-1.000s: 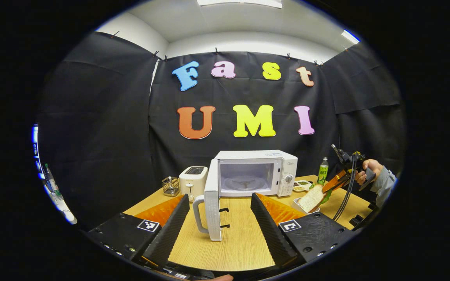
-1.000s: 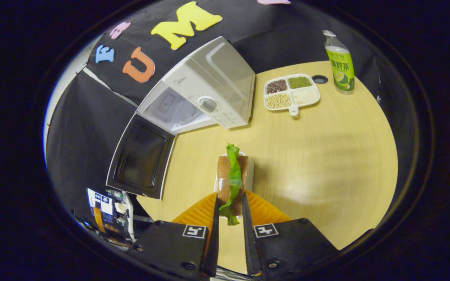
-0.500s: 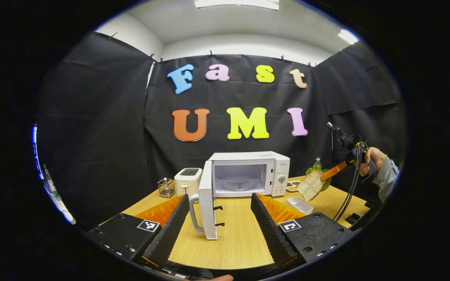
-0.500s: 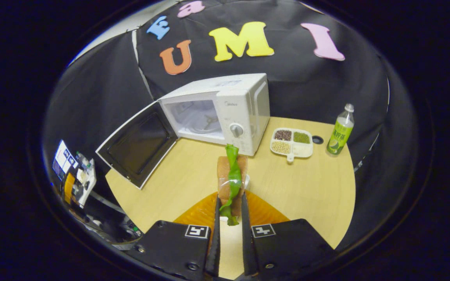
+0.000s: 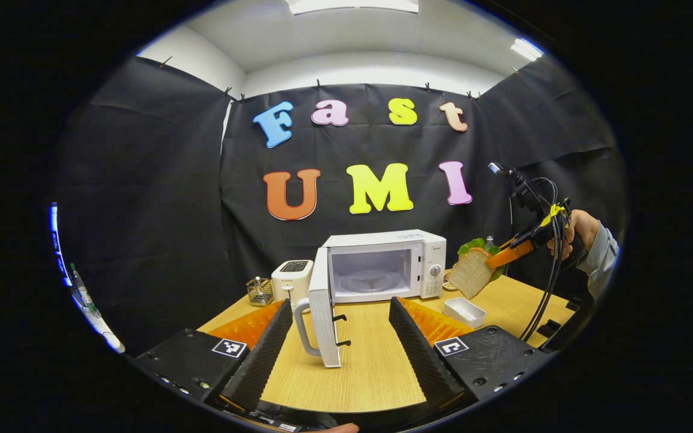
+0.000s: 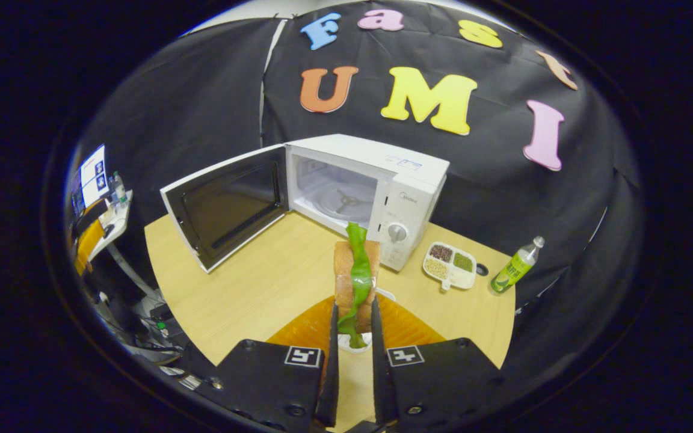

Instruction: Open the microwave oven with the left hand, put the food in, and close the microwave oven.

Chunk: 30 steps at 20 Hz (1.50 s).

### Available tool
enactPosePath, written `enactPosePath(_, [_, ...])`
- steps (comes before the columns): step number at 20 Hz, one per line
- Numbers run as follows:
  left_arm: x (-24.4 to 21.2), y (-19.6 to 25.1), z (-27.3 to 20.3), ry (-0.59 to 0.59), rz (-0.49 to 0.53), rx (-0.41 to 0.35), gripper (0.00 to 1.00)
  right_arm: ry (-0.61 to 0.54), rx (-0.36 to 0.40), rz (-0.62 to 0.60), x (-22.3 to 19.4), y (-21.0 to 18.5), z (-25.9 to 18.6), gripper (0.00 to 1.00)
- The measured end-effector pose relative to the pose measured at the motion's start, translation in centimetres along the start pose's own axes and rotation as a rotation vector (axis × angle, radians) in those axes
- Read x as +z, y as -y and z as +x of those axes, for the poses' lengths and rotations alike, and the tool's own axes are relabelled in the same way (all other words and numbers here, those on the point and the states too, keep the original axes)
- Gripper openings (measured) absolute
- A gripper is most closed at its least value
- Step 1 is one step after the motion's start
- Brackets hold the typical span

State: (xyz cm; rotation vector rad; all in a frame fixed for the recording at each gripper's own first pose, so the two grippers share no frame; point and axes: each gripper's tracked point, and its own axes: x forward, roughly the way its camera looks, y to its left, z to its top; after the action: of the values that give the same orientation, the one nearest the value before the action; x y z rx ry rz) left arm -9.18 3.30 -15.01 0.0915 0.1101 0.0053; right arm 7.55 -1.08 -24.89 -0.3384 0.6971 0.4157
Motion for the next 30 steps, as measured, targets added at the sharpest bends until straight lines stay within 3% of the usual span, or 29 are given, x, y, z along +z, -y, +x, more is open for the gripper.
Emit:
enactPosePath(1, [-0.1, -0.1, -0.1, 0.002, 0.001, 0.002, 0.89, 0.006, -0.012, -0.022, 0.4, -0.8, 0.3, 0.19])
enactPosePath(2, [-0.2, -0.3, -0.2, 0.002, -0.002, 0.005, 0.97, 0.013, -0.015, -0.042, 0.8, -1.7, 0.8, 0.27])
enactPosePath(9, [-0.9, -2.1, -0.3, -0.002, -0.037, 0.016, 0.97, 0.064, -0.054, -0.086, 3.9, -6.8, 6.0, 0.27])
enactPosePath(10, [-1.0, -2.3, -0.2, -0.006, -0.039, 0.018, 0.97, 0.08, -0.074, -0.09, 4.4, -7.2, 7.2, 0.19])
enactPosePath(11, [-1.4, -2.8, -0.2, -0.012, -0.041, 0.022, 0.97, 0.099, -0.096, -0.092, 4.9, -7.6, 8.2, 0.27])
enactPosePath(14, [-1.8, -3.4, 0.0, -0.026, -0.043, 0.033, 0.97, 0.157, -0.13, -0.08, 6.4, -9.4, 11.7, 0.27])
enactPosePath(15, [-2.0, -3.6, 0.0, -0.03, -0.046, 0.034, 0.97, 0.172, -0.135, -0.071, 6.6, -9.9, 12.8, 0.2])
enactPosePath(16, [-2.2, -3.8, 0.1, -0.033, -0.048, 0.035, 0.97, 0.183, -0.141, -0.052, 6.9, -10.5, 13.9, 0.27])
enactPosePath(20, [-3.3, -4.3, 0.7, -0.051, -0.114, 0.011, 0.97, 0.205, -0.185, 0.042, 7.6, -11.4, 17.9, 0.27])
enactPosePath(24, [-4.7, -6.5, 1.3, -0.067, -0.136, 0.042, 0.96, 0.282, -0.243, 0.134, 9.8, -10.6, 20.2, 0.27])
enactPosePath(25, [-4.9, -7.1, 1.8, -0.065, -0.147, 0.056, 0.85, 0.305, -0.255, 0.153, 10.3, -10.5, 20.7, 0.28])
enactPosePath(26, [-5.2, -7.6, 2.2, -0.069, -0.161, 0.07, 0.95, 0.322, -0.263, 0.176, 10.7, -10.4, 21.4, 0.28])
enactPosePath(30, [-6.0, -9.4, 3.2, -0.072, -0.203, 0.114, 0.95, 0.391, -0.287, 0.265, 12.4, -10.2, 23.5, 0.28])
